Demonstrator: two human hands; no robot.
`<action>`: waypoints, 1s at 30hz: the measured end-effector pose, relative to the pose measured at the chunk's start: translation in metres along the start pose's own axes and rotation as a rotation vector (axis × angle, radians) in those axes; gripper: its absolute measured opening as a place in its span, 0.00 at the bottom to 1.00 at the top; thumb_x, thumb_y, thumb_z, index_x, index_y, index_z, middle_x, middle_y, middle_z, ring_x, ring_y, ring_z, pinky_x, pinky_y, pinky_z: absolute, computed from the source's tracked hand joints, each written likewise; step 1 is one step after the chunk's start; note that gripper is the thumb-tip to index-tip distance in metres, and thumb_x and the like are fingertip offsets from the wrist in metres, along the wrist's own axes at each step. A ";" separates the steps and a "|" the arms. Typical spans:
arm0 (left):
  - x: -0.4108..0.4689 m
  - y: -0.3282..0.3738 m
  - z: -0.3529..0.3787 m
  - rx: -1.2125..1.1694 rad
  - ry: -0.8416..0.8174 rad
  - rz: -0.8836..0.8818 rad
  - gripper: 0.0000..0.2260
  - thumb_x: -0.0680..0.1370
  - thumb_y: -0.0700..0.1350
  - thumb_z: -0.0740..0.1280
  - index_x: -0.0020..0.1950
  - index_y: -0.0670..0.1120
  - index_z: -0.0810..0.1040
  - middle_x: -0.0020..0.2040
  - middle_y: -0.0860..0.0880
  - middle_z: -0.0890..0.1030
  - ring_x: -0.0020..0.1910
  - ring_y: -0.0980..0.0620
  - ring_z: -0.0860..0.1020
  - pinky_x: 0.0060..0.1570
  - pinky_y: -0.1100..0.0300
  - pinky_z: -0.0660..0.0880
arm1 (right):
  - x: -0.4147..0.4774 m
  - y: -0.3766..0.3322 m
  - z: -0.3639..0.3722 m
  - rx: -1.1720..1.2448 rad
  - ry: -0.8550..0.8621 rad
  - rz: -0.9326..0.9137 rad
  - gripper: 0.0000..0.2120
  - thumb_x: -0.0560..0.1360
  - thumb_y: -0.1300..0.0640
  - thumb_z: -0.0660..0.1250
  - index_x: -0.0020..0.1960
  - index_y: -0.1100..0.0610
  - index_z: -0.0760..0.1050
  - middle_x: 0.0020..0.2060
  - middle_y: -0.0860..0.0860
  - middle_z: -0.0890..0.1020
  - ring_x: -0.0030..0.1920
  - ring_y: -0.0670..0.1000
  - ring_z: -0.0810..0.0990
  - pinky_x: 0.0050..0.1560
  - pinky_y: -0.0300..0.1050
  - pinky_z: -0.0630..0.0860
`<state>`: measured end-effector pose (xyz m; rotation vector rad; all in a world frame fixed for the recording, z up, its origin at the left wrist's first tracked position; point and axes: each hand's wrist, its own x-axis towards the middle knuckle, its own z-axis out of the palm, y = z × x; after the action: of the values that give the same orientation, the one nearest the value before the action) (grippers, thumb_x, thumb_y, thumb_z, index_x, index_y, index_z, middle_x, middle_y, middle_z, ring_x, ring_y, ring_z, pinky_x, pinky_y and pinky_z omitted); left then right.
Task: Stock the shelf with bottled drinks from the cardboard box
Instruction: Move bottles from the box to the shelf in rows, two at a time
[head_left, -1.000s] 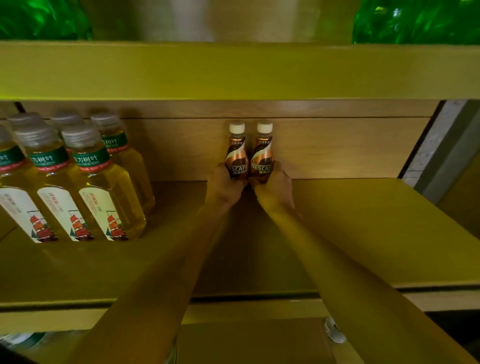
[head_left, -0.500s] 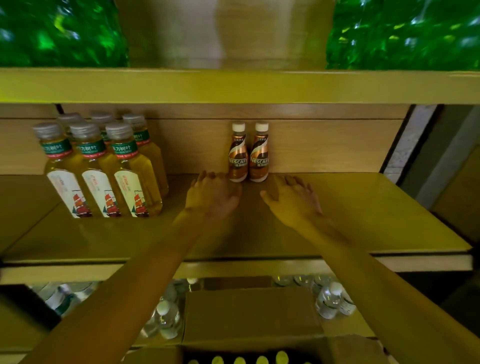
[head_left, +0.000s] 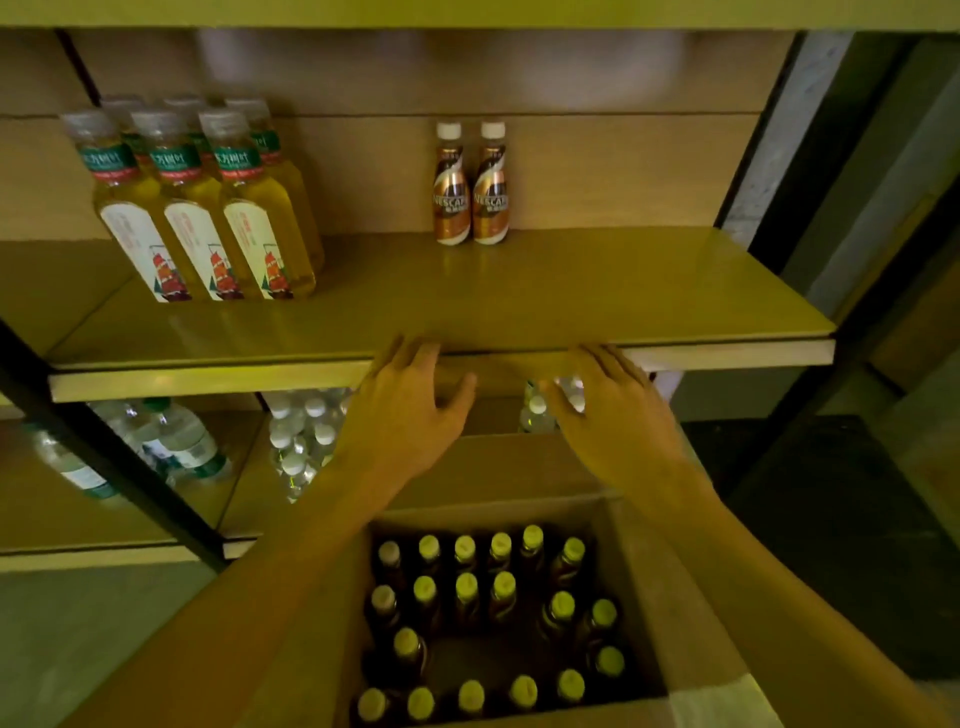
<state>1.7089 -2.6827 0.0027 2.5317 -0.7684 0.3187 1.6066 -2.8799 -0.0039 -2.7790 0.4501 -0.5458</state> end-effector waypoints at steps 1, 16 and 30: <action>-0.012 -0.002 0.008 0.001 0.000 0.001 0.25 0.80 0.61 0.61 0.70 0.46 0.73 0.75 0.46 0.69 0.77 0.43 0.63 0.67 0.42 0.71 | -0.012 0.003 0.007 0.007 -0.025 0.009 0.29 0.81 0.39 0.55 0.74 0.57 0.68 0.73 0.55 0.71 0.76 0.58 0.65 0.73 0.61 0.65; -0.149 -0.043 0.166 0.036 -0.484 -0.203 0.26 0.82 0.59 0.56 0.77 0.47 0.64 0.79 0.48 0.63 0.79 0.48 0.57 0.71 0.53 0.64 | -0.141 0.044 0.162 0.032 -0.542 0.259 0.29 0.82 0.39 0.55 0.78 0.53 0.61 0.78 0.52 0.64 0.79 0.53 0.58 0.77 0.51 0.58; -0.158 -0.056 0.257 -0.081 -0.675 -0.452 0.27 0.80 0.57 0.62 0.75 0.45 0.63 0.68 0.47 0.74 0.65 0.46 0.75 0.47 0.56 0.75 | -0.138 0.037 0.253 0.340 -0.749 0.481 0.16 0.80 0.48 0.62 0.65 0.52 0.70 0.61 0.50 0.77 0.61 0.55 0.77 0.48 0.46 0.73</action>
<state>1.6325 -2.6973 -0.2939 2.6400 -0.3841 -0.7302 1.5782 -2.8136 -0.2853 -2.2050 0.7166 0.4723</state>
